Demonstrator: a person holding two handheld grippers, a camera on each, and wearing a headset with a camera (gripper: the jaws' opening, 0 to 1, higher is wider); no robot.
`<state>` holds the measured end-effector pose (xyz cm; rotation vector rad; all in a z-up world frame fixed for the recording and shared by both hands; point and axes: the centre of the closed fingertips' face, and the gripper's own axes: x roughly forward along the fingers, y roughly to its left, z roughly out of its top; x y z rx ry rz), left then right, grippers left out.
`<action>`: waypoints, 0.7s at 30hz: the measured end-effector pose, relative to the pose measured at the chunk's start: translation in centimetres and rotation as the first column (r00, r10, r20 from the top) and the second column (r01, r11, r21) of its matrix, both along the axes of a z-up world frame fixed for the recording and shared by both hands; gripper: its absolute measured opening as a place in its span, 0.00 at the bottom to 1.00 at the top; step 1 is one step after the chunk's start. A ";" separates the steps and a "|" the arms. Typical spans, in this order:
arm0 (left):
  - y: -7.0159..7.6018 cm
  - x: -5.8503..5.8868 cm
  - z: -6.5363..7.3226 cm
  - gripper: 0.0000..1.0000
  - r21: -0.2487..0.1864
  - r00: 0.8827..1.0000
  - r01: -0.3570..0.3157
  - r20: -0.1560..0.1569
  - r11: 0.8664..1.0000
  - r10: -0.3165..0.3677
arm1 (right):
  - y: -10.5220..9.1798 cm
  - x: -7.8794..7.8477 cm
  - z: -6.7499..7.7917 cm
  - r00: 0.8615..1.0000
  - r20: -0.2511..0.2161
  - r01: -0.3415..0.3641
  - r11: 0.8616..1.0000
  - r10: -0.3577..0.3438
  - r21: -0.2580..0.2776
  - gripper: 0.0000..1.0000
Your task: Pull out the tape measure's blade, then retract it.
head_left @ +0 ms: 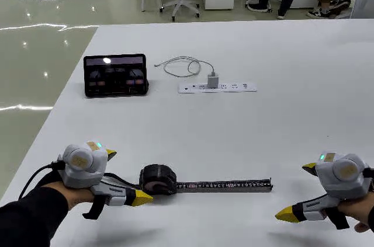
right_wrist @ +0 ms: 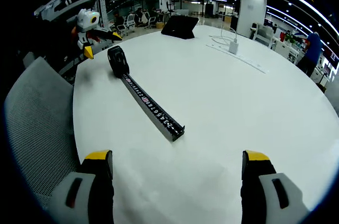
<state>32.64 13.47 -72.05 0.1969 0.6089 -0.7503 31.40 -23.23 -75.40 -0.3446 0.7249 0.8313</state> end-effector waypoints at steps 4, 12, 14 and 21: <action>1.5 -1.1 -0.1 1.00 -0.014 0.998 -0.069 0.011 0.998 0.069 | -0.6 -1.2 0.3 0.999 0.027 0.025 1.000 -0.025 0.008 1.00; 3.6 -3.6 1.2 1.00 -0.059 0.989 -0.133 0.053 0.989 0.137 | -1.6 -3.4 0.9 0.998 0.040 0.043 0.999 -0.044 0.022 1.00; 4.2 -4.2 1.6 1.00 -0.025 0.988 -0.133 0.082 0.991 0.135 | -1.9 -3.9 1.0 0.998 0.050 0.036 0.999 -0.037 0.016 1.00; 5.2 -6.4 1.7 1.00 -0.008 0.981 -0.181 0.066 0.983 0.181 | -3.3 -5.4 2.0 0.993 0.105 0.053 0.998 -0.055 0.022 1.00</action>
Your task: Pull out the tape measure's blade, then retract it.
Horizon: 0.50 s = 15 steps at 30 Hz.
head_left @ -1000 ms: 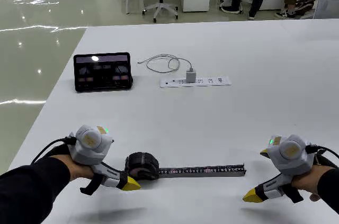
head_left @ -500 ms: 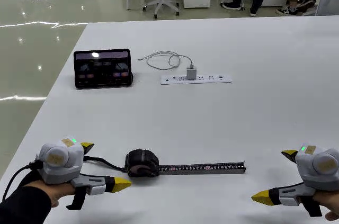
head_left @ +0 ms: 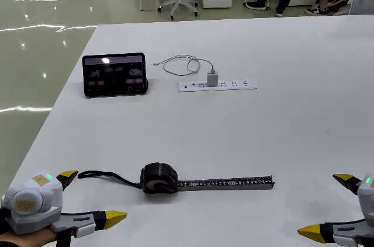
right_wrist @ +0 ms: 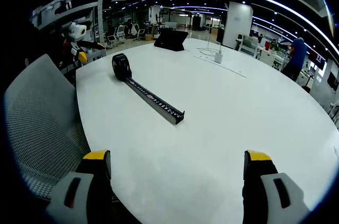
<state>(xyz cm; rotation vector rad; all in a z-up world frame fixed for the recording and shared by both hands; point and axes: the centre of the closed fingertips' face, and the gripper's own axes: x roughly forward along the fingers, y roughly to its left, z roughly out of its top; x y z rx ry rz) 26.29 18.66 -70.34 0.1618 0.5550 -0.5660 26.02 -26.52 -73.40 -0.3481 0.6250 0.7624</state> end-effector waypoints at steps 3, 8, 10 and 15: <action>0.5 -0.7 -0.2 1.00 0.004 1.000 -0.018 0.008 1.000 0.018 | -0.4 -0.5 0.4 1.000 0.005 0.019 1.000 -0.019 0.011 1.00; 1.1 -1.3 -0.4 1.00 -0.019 0.998 -0.061 -0.012 0.998 0.061 | -0.8 -1.2 1.2 0.999 0.016 0.035 0.999 -0.035 0.024 1.00; 1.1 -1.6 -0.6 1.00 -0.003 0.998 -0.057 -0.023 0.998 0.057 | -1.0 -1.3 1.1 0.999 0.015 0.029 0.999 -0.029 0.020 1.00; 0.9 -1.6 -0.6 1.00 0.002 0.998 -0.049 -0.028 0.999 0.050 | -1.6 -1.4 1.4 0.999 0.018 0.039 0.999 -0.039 0.018 1.00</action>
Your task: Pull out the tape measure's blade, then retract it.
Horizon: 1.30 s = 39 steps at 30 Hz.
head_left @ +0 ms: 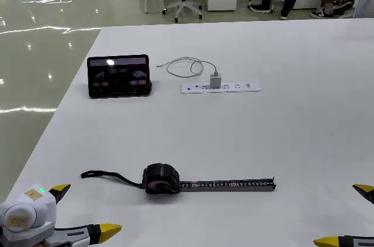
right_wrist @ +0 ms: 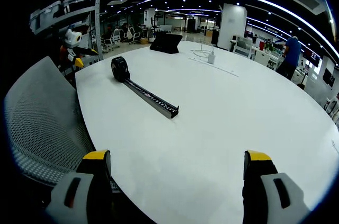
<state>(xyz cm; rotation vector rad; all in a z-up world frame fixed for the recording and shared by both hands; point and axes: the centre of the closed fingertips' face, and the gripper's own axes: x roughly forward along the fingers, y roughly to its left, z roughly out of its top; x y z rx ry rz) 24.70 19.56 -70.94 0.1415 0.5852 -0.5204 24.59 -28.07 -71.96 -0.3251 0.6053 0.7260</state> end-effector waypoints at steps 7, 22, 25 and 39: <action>0.1 0.7 0.0 1.00 -0.016 1.000 -0.004 -0.005 1.000 0.003 | -0.2 0.5 0.7 1.000 0.004 0.030 0.998 -0.031 0.063 1.00; 0.1 0.7 -0.6 1.00 -0.008 1.000 0.009 -0.010 1.000 -0.009 | -0.8 0.4 0.2 1.000 -0.011 0.018 1.000 -0.018 0.016 1.00; 0.0 0.5 -0.5 1.00 -0.008 1.000 0.002 -0.012 1.000 -0.003 | -0.8 0.5 0.4 1.000 -0.010 0.019 1.000 -0.019 0.016 1.00; -1.5 1.5 0.0 1.00 -0.006 1.000 0.013 -0.019 1.000 -0.013 | -0.9 0.5 0.8 1.000 -0.005 0.018 1.000 -0.019 -0.014 1.00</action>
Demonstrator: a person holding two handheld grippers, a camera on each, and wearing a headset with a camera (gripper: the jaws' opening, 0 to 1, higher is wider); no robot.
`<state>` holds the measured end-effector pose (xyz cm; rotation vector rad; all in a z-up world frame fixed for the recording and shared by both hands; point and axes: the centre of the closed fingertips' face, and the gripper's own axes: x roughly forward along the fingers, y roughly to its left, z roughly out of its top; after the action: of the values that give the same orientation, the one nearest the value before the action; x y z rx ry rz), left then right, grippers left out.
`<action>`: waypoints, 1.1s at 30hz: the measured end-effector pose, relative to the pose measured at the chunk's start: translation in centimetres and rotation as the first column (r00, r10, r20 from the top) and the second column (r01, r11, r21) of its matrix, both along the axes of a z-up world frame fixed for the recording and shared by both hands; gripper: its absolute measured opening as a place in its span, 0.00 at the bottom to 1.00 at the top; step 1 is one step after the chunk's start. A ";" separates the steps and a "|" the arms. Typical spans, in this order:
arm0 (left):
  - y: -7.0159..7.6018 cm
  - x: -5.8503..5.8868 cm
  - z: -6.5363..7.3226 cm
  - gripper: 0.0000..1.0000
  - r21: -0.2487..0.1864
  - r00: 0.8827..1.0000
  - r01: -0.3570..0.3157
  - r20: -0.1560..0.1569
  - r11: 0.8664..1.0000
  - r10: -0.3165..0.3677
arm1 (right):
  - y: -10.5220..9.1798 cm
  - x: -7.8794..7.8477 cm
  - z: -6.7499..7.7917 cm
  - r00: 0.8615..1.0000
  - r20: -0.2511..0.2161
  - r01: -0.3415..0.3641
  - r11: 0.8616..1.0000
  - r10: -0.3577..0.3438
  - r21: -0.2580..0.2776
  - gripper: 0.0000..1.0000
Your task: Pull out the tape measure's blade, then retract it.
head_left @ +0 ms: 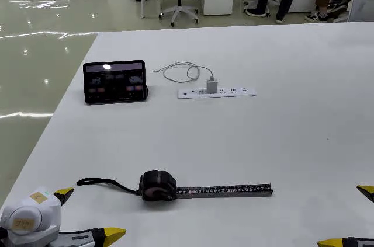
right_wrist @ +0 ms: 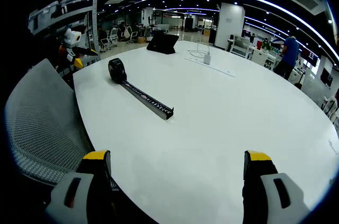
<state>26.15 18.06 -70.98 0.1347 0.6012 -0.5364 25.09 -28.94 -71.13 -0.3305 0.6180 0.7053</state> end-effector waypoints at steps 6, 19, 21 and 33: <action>-2.1 0.8 0.7 1.00 -0.007 1.000 0.013 -0.005 1.000 -0.013 | 0.7 0.5 0.5 1.000 -0.008 -0.028 1.000 0.028 -0.008 1.00; -6.1 3.9 1.0 1.00 0.009 0.999 -0.033 -0.003 0.999 0.033 | 3.3 2.4 0.5 0.988 -0.028 -0.157 0.985 0.155 -0.069 1.00; -6.8 4.3 0.6 0.99 0.012 0.999 -0.048 -0.015 0.999 0.048 | 3.6 2.8 0.4 0.984 -0.029 -0.178 0.981 0.176 -0.081 1.00; -8.3 5.9 -0.8 1.00 -0.023 0.968 -0.247 0.036 0.969 0.248 | 4.8 4.5 0.1 0.965 -0.042 -0.260 0.956 0.257 -0.132 1.00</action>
<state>32.07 9.73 -71.81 0.0511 0.5655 -0.2962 29.61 -24.13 -70.99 -0.5372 0.6546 0.9215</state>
